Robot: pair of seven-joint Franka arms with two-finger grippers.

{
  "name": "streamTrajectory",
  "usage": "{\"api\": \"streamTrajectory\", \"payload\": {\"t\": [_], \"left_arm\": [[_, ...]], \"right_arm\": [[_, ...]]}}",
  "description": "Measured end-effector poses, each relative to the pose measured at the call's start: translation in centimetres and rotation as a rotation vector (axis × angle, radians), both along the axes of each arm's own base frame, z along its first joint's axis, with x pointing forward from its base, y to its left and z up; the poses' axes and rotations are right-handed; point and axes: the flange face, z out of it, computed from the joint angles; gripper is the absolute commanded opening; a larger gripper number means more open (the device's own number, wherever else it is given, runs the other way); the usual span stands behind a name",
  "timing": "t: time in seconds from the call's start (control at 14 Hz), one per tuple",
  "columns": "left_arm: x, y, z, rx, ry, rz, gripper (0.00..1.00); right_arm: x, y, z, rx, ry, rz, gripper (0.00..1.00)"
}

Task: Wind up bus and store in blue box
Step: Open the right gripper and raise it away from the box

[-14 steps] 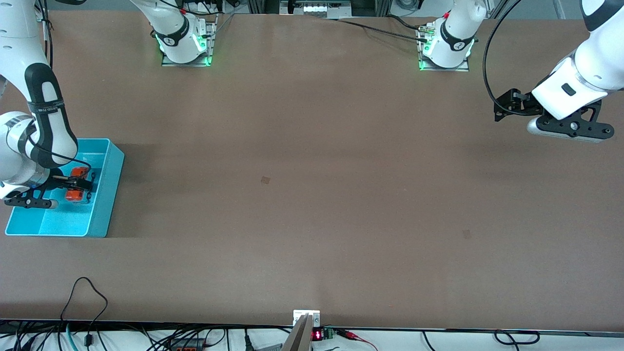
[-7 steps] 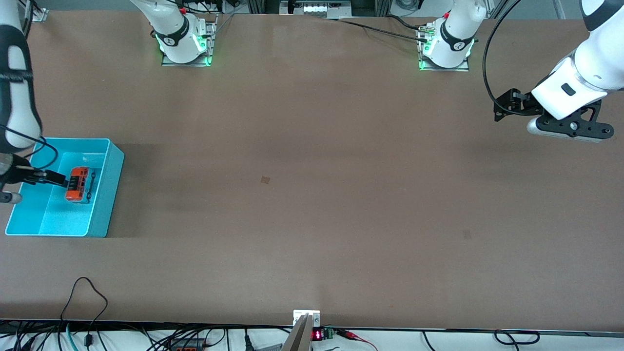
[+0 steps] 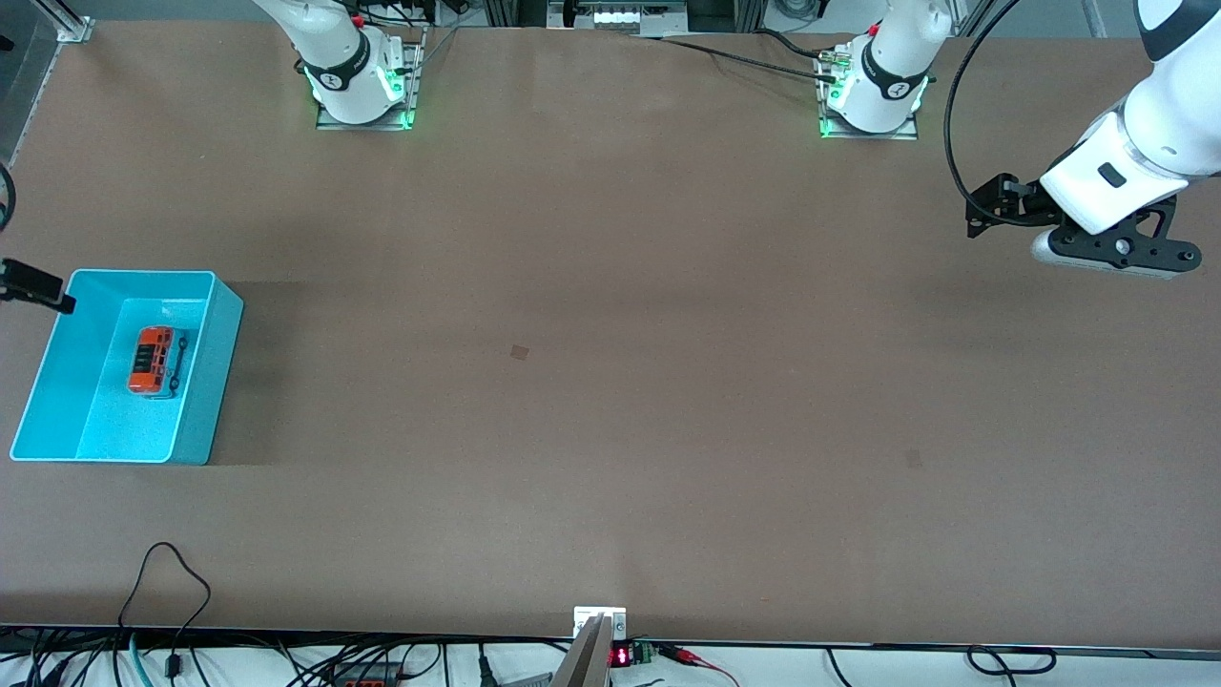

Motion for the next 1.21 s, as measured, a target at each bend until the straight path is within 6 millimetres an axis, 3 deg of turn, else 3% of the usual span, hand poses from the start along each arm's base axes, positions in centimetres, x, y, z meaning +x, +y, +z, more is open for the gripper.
{"api": "streamTrajectory", "payload": {"t": [0.21, 0.43, 0.71, 1.21], "left_arm": [[0.0, 0.0, 0.0, 0.000, 0.000, 0.001, 1.00], [0.0, 0.0, 0.0, 0.000, 0.000, 0.001, 1.00], [0.0, 0.0, 0.0, 0.000, 0.000, 0.002, 1.00], [0.0, 0.0, 0.0, 0.000, 0.000, 0.004, 1.00]], "right_arm": [[-2.1, 5.0, 4.4, 0.028, 0.015, 0.010, 1.00], [-2.8, 8.2, 6.3, 0.035, 0.010, -0.129, 1.00], [-3.3, 8.4, 7.3, 0.020, 0.001, -0.143, 1.00], [-3.4, 10.2, 7.0, -0.006, 0.025, -0.107, 1.00]]}}
